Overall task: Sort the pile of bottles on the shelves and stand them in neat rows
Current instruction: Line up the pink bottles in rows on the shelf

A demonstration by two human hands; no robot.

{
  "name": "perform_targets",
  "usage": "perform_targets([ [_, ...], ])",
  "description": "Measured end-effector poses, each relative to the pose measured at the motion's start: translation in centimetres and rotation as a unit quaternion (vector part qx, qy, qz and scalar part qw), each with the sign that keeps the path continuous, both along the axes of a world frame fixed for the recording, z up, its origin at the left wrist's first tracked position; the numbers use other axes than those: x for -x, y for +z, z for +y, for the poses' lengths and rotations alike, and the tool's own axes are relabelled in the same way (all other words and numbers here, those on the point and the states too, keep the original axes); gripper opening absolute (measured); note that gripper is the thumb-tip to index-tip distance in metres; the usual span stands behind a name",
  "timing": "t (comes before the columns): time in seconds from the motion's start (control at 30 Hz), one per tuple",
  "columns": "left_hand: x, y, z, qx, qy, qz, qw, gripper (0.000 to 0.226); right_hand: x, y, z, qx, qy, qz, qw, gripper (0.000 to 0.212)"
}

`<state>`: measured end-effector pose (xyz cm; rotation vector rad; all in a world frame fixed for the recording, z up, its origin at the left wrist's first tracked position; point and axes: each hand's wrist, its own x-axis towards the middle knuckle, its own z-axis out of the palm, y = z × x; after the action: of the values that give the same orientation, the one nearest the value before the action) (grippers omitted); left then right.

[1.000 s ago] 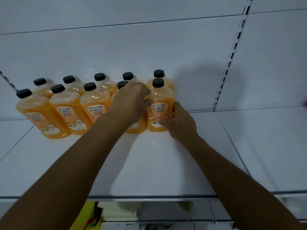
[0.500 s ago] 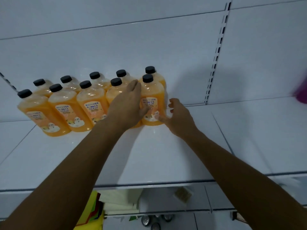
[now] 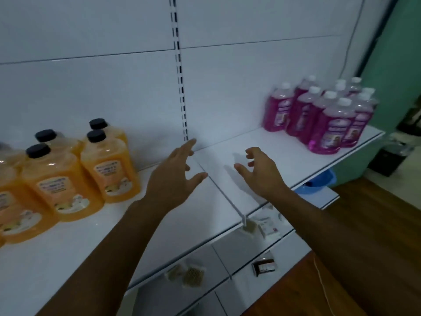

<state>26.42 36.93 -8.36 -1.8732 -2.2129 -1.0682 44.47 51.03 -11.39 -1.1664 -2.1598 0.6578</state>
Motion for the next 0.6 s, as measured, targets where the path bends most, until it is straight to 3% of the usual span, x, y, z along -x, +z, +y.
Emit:
perform_targets([
  [0.3, -7.3, 0.5, 9.8, 0.032, -0.129, -0.024, 0.991, 0.073, -9.5, 0.9, 6.0, -0.020, -0.122, 0.021, 0.992, 0.047],
  [0.47, -11.9, 0.3, 16.5, 0.063, -0.158, -0.022, 0.985, 0.071, -14.4, 1.9, 11.7, -0.080, -0.201, 0.061, 0.974, 0.033],
  [0.6, -15.9, -0.3, 22.6, 0.099, -0.152, -0.056, 0.982, 0.071, -18.1, 3.6, 16.8, -0.159, -0.200, 0.105, 0.961, 0.053],
])
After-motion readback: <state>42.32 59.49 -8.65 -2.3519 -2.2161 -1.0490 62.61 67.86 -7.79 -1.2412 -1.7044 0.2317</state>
